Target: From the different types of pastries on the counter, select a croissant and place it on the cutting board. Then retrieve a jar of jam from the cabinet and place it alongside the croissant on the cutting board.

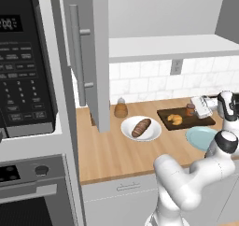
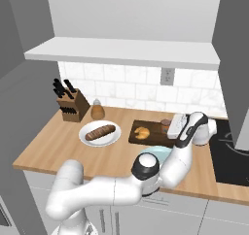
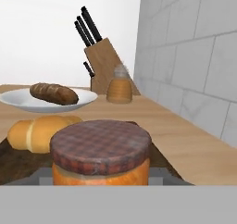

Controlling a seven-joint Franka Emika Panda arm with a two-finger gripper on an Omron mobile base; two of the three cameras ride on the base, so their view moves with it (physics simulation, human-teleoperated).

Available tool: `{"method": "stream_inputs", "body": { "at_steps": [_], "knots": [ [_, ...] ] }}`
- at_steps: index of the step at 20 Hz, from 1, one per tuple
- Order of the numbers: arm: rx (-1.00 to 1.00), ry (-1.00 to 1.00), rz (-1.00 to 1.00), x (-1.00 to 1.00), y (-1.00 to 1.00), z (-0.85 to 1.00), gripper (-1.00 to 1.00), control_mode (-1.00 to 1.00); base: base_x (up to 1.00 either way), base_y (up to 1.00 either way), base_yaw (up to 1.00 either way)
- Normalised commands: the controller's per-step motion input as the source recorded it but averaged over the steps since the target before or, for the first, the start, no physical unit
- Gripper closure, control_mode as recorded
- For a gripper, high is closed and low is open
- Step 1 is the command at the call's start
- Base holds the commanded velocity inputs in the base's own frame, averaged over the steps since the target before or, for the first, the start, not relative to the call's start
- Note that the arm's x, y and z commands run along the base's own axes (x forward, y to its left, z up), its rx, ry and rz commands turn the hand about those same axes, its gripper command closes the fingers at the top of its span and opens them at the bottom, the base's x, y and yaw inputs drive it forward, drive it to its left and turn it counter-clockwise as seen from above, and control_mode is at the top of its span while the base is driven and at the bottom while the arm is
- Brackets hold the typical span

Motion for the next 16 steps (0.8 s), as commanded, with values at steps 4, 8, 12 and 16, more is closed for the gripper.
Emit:
{"method": "stream_inputs", "body": {
  "at_steps": [4, 8, 12, 16],
  "knots": [
    [0.0, 0.0, 0.03, 0.0, -0.11, -0.15, -1.0, -1.0, 0.0, 0.0, 0.0],
    [0.0, 0.0, 0.0, 0.0, -0.11, 0.0, -1.0, -1.0, 0.0, 0.0, 0.0],
    [0.0, 0.0, 0.0, -0.03, -0.02, 0.0, -1.0, -1.0, 0.0, 0.0, 0.0],
    [0.0, -0.07, 0.0, -0.11, 0.0, 0.53, -1.0, -1.0, 0.0, 0.0, 0.0]
  ]
}}
